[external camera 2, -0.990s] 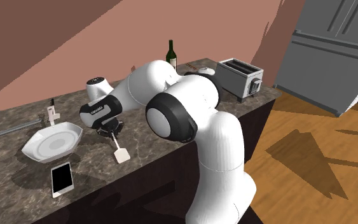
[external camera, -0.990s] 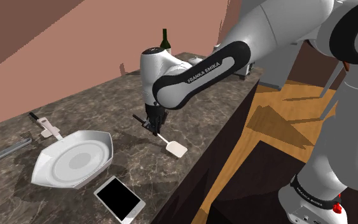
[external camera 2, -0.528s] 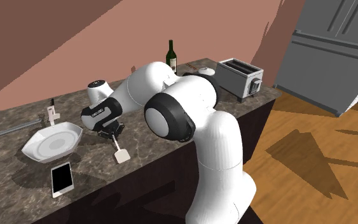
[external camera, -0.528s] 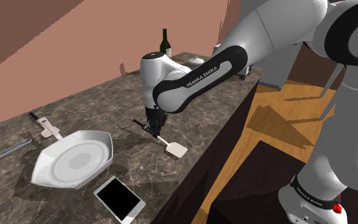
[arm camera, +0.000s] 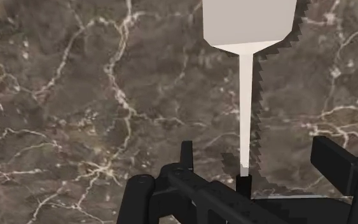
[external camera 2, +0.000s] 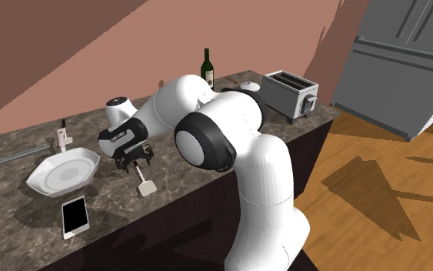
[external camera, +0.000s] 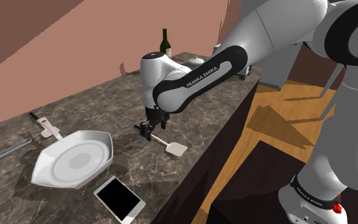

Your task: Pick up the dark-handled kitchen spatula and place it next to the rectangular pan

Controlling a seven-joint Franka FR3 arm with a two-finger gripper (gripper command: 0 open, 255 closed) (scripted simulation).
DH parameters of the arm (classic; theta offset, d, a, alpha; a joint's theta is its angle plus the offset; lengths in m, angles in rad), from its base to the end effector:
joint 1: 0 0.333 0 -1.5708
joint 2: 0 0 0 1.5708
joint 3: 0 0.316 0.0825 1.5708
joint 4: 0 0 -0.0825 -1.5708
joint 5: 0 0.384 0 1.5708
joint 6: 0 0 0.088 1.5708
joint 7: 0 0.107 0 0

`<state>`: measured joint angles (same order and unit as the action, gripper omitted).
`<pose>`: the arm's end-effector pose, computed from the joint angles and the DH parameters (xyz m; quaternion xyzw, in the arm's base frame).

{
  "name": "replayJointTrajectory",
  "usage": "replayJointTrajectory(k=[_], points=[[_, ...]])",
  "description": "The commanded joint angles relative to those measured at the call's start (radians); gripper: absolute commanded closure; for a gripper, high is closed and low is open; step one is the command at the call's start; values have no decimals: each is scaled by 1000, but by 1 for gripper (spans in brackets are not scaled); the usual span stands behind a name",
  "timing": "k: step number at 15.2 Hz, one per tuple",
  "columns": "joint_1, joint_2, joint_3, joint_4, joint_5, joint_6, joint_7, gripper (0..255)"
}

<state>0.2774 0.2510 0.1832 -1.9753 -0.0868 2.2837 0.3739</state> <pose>0.5466 0.2642 0.3506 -0.9972 -0.0671 -0.0331 0.0025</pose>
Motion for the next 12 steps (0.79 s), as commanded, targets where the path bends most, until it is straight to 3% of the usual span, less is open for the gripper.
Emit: replayJointTrajectory(k=[1, 4, 12], points=[[-1, -19, 2, 9, 6, -28, -4, 0], [-4, -68, 6, 43, 20, -109, -13, 0], [-3, -68, 6, 43, 20, -109, -13, 0]])
